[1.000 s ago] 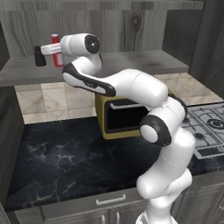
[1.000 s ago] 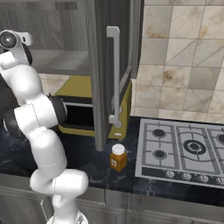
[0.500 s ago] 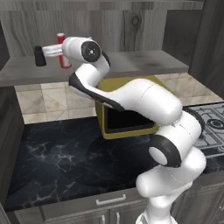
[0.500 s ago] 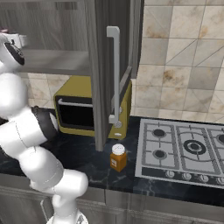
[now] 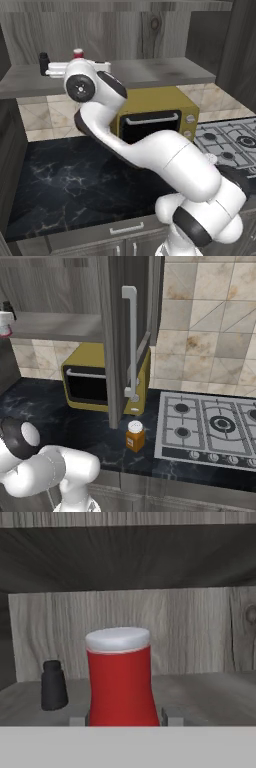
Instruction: Collect the turmeric, ketchup, and shaker from the cabinet and place them next to the stove.
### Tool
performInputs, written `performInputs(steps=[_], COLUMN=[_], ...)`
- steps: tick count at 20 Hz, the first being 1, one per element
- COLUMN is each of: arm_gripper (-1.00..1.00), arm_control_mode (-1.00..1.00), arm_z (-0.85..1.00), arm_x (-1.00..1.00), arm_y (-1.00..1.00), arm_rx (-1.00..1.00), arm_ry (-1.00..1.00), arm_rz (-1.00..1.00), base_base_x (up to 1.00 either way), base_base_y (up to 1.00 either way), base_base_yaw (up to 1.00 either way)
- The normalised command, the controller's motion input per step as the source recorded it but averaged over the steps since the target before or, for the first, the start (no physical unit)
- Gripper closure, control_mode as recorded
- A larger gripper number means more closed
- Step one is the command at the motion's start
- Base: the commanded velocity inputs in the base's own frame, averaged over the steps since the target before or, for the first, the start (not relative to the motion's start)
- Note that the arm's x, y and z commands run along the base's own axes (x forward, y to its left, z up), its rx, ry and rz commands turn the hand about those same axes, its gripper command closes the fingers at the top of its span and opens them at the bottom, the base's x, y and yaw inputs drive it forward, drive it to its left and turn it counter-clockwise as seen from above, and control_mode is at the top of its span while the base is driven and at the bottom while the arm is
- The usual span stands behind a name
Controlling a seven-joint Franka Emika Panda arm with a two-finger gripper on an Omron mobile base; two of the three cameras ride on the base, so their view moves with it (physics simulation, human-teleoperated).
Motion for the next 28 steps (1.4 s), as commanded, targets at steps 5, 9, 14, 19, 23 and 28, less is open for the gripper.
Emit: performInputs(steps=[5,9,14,19,23,28], arm_gripper=[1.00,1.00,1.00,1.00,1.00,1.00], arm_control_mode=[-1.00,-1.00,-1.00,-1.00,-1.00,-1.00], arm_z=[0.00,-0.14,-0.36,-0.62,-0.61,-0.54], arm_x=[-0.94,-0.89,-0.94,-0.36,0.00,0.00], arm_y=[-0.58,-0.70,-0.74,-0.97,-1.00,-1.00], arm_rx=[0.20,0.12,0.05,0.01,0.00,0.03], arm_ry=[0.10,0.06,0.02,0.08,0.07,0.09], arm_rz=[-0.33,-0.32,-0.29,-0.26,-0.21,-0.20], base_base_x=[0.00,0.00,0.00,0.00,0.00,0.00], base_base_y=[0.00,0.00,0.00,0.00,0.00,0.00], base_base_yaw=[0.00,0.00,0.00,0.00,0.00,0.00])
